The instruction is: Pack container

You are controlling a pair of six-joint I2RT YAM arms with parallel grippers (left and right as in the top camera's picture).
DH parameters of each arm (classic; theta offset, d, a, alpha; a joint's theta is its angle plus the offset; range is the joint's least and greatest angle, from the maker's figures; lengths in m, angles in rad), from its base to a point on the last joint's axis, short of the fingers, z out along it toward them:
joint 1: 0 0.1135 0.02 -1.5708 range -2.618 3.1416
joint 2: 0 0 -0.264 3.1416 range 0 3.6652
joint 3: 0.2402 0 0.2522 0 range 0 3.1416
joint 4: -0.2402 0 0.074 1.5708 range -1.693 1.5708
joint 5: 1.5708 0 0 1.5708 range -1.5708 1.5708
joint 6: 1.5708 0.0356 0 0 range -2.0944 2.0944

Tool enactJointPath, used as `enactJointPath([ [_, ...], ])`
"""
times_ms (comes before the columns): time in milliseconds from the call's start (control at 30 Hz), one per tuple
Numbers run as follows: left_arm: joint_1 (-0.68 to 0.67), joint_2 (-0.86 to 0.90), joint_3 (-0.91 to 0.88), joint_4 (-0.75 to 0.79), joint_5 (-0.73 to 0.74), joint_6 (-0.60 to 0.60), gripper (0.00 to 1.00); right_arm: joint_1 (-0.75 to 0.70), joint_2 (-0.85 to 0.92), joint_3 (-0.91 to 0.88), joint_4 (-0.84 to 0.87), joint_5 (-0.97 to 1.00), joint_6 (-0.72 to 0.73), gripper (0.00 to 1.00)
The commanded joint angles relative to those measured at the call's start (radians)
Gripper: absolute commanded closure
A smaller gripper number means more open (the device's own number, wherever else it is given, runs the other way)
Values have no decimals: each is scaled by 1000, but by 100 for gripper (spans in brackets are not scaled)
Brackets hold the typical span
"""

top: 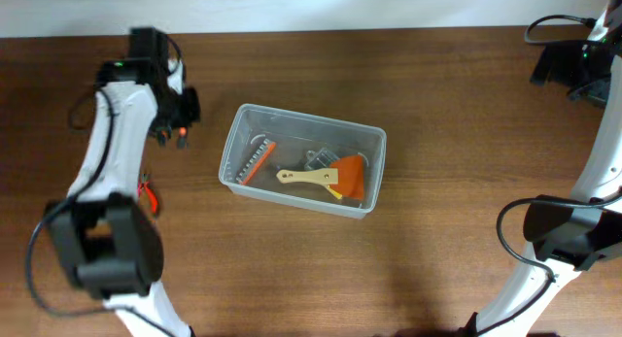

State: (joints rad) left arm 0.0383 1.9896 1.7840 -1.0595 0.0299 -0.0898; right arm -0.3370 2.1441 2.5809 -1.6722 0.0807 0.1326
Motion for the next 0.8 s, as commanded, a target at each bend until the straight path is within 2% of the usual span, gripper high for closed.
enactJointPath([
  [0, -41, -166, 42, -12, 38, 76, 98, -4, -11, 12, 1, -2, 7, 1],
  [267, -256, -264, 42, -71, 87, 181, 98, -4, -11, 12, 0, -2, 7, 1],
  [500, -476, -252, 35, -106, 85, 358, 98, -4, -11, 12, 0, -2, 7, 1],
  [767, -551, -207, -28, -92, 82, 481, 98, -4, -11, 12, 1, -2, 7, 1],
])
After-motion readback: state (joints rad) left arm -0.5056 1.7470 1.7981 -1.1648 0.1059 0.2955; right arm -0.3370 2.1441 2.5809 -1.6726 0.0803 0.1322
